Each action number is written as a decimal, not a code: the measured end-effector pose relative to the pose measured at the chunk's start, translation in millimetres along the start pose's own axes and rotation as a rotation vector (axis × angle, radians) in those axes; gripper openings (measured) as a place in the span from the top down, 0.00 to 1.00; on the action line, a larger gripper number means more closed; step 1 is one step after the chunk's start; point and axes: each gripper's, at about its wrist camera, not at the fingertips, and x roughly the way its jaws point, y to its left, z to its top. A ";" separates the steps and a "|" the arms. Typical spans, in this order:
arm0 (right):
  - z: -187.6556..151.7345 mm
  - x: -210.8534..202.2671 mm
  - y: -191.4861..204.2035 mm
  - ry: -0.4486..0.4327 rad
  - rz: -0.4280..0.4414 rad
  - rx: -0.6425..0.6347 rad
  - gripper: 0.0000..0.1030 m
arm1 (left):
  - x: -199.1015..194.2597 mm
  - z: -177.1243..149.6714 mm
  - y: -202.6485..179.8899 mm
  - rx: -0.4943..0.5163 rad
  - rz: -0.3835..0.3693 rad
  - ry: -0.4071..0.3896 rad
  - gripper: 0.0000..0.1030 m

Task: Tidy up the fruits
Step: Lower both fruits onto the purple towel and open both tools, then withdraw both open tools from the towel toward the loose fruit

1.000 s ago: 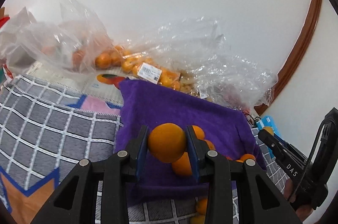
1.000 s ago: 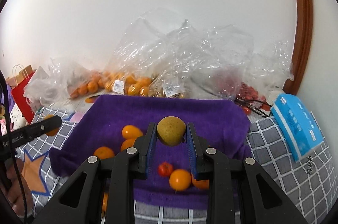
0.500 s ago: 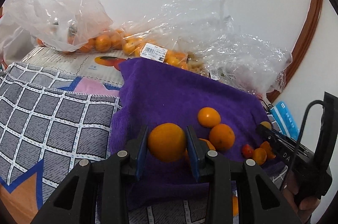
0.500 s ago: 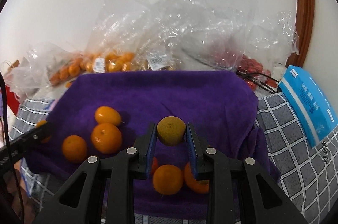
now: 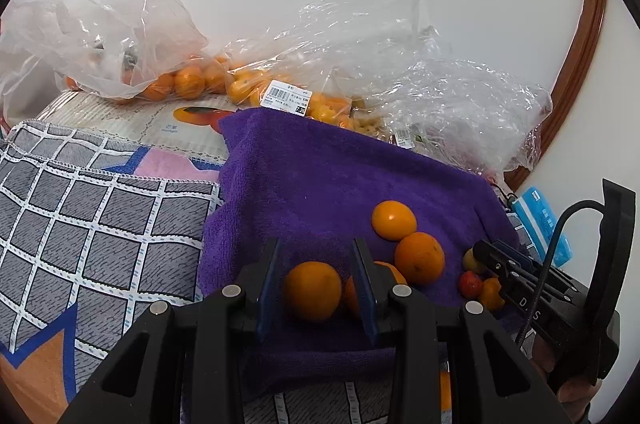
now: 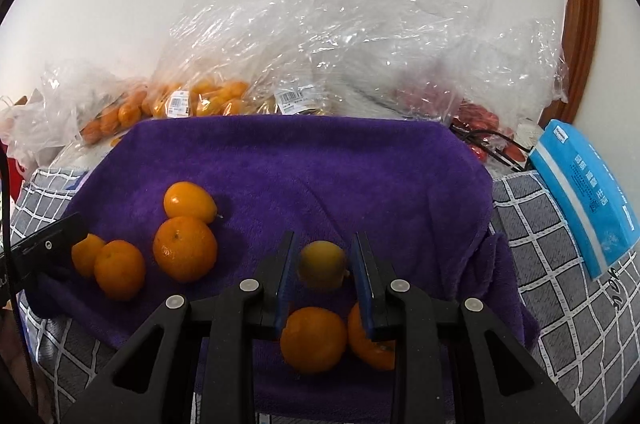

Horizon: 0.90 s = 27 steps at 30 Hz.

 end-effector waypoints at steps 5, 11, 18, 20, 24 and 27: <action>-0.3 -1.8 -2.8 -0.004 -0.005 0.022 0.72 | -0.1 0.0 0.1 0.000 0.000 0.000 0.68; -1.8 -9.4 -3.6 -0.030 -0.017 0.024 0.62 | 0.1 -0.2 -0.7 0.009 0.003 -0.001 0.66; -1.4 -21.9 -2.9 -0.083 -0.028 0.023 0.49 | -1.3 -0.9 -3.1 0.018 0.009 -0.007 0.61; -1.6 -25.3 -3.6 -0.096 -0.027 0.030 0.48 | -2.2 -1.3 -3.3 0.018 0.011 -0.011 0.60; -2.2 -30.8 -4.0 -0.114 -0.023 0.047 0.48 | -4.8 -1.0 -0.1 0.000 0.012 -0.023 0.57; -2.9 -35.6 -2.9 -0.138 -0.016 0.044 0.48 | -6.6 -1.0 2.5 -0.015 0.013 -0.030 0.56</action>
